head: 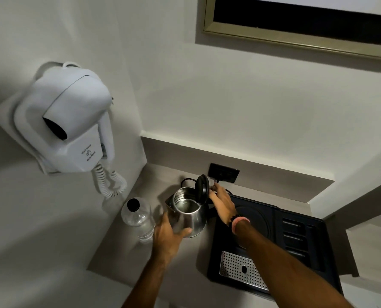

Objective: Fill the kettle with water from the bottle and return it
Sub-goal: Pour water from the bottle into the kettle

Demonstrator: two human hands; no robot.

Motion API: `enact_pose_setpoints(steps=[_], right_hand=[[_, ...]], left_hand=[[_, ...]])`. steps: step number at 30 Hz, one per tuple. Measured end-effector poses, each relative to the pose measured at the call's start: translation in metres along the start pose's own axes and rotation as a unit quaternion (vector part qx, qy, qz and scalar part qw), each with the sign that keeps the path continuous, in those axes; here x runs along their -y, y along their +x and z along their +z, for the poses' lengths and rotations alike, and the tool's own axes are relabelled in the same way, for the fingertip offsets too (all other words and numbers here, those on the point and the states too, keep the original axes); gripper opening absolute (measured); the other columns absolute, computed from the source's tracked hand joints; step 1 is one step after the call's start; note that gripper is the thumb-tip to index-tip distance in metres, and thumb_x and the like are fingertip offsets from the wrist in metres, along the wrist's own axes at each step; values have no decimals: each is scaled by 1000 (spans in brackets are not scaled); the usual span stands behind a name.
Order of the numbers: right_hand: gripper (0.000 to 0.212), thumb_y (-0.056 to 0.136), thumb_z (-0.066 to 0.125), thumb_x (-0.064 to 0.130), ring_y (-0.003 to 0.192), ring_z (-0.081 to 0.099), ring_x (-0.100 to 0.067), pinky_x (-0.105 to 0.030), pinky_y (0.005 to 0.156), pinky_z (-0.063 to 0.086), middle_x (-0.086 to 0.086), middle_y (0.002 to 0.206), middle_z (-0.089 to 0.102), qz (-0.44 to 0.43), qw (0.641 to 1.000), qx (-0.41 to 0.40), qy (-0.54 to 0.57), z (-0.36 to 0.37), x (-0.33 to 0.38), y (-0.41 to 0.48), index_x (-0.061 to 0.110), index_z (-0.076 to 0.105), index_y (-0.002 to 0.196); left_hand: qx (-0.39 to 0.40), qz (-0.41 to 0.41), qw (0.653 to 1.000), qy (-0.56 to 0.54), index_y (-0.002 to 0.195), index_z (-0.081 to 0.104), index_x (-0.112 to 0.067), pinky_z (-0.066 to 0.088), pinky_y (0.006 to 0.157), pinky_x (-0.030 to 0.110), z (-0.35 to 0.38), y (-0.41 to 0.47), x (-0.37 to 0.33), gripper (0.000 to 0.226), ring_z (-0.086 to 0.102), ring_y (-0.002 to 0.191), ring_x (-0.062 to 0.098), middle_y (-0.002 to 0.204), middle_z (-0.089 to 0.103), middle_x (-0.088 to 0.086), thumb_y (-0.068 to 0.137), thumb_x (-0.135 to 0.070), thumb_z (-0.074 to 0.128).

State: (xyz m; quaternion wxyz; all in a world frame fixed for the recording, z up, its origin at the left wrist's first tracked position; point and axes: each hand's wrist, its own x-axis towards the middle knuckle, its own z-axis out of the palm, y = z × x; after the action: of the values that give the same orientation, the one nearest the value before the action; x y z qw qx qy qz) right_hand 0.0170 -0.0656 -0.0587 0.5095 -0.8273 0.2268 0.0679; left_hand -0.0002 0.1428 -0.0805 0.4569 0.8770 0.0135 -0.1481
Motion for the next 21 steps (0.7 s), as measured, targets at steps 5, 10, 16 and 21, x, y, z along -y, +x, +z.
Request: enact_pose_setpoints(steps=[5, 10, 16, 21], right_hand=[[106, 66, 27, 89, 154, 6, -26, -58, 119, 7, -4, 165, 25, 10, 999, 15, -45, -1, -4, 3, 32, 23, 156], [98, 73, 29, 83, 151, 16, -37, -59, 119, 15, -13, 162, 27, 24, 997, 13, -74, -3, -4, 4, 33, 16, 156], [81, 91, 29, 66, 153, 9, -33, -56, 119, 10, -13, 164, 22, 9, 991, -10, -134, 0, -3, 5, 27, 5, 158], [70, 101, 31, 55, 154, 1, -29, -55, 121, 6, -7, 167, 14, 4, 983, -28, -182, 2, -5, 6, 27, 3, 159]], left_hand=[[-186, 128, 972, 57, 80, 67, -26, 46, 55, 23, -37, -38, -11, 16, 61, 61, 12, 69, 65, -9, 92, -36, 71], [-360, 176, 916, 22, 121, 63, -8, 45, 92, 31, -89, -32, -19, 34, 57, 107, 23, 115, 60, 10, 94, -27, 68], [-198, 157, 965, 67, 133, 61, 0, 43, 105, 44, -112, -7, -14, 41, 57, 123, 36, 129, 65, 18, 96, -18, 66], [-213, 134, 967, 30, 101, 69, -18, 41, 83, 28, -119, -6, -10, 24, 63, 95, 18, 98, 70, -5, 87, -37, 75]])
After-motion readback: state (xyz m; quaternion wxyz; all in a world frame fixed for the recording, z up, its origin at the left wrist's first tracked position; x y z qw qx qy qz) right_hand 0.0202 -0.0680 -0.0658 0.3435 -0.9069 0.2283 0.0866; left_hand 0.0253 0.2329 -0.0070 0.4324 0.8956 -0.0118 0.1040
